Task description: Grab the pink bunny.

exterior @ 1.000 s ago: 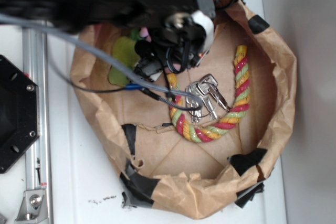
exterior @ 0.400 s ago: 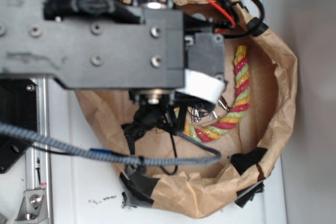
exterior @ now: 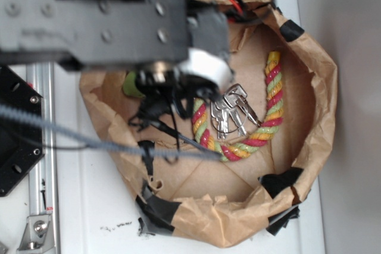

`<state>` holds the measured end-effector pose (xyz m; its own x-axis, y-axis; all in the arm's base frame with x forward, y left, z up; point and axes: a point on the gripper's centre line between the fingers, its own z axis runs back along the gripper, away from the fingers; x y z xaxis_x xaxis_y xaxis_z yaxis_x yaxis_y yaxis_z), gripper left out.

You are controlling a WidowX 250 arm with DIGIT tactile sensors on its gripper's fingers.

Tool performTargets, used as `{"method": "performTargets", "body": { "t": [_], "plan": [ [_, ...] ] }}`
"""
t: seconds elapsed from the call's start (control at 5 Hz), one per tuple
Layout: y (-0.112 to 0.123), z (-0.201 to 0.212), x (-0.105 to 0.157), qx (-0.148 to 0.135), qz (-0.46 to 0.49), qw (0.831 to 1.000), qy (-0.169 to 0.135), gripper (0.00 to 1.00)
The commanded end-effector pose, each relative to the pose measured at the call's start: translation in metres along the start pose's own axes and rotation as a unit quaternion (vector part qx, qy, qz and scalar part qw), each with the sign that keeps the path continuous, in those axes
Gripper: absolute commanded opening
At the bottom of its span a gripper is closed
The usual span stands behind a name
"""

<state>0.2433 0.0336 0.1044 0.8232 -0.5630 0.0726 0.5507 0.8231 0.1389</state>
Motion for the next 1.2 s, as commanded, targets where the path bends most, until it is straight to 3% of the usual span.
{"method": "performTargets", "body": {
  "t": [0.0,0.6,0.8,1.0],
  "plan": [
    [0.011,-0.011,-0.005,0.041,-0.042,0.997,-0.051,1.00],
    [0.030,-0.061,0.000,0.039,-0.068,0.997,-0.021,1.00],
    [0.037,-0.075,-0.017,0.011,-0.034,0.999,0.013,1.00],
    [0.039,-0.080,-0.046,-0.003,0.016,0.997,0.072,1.00]
  ]
}}
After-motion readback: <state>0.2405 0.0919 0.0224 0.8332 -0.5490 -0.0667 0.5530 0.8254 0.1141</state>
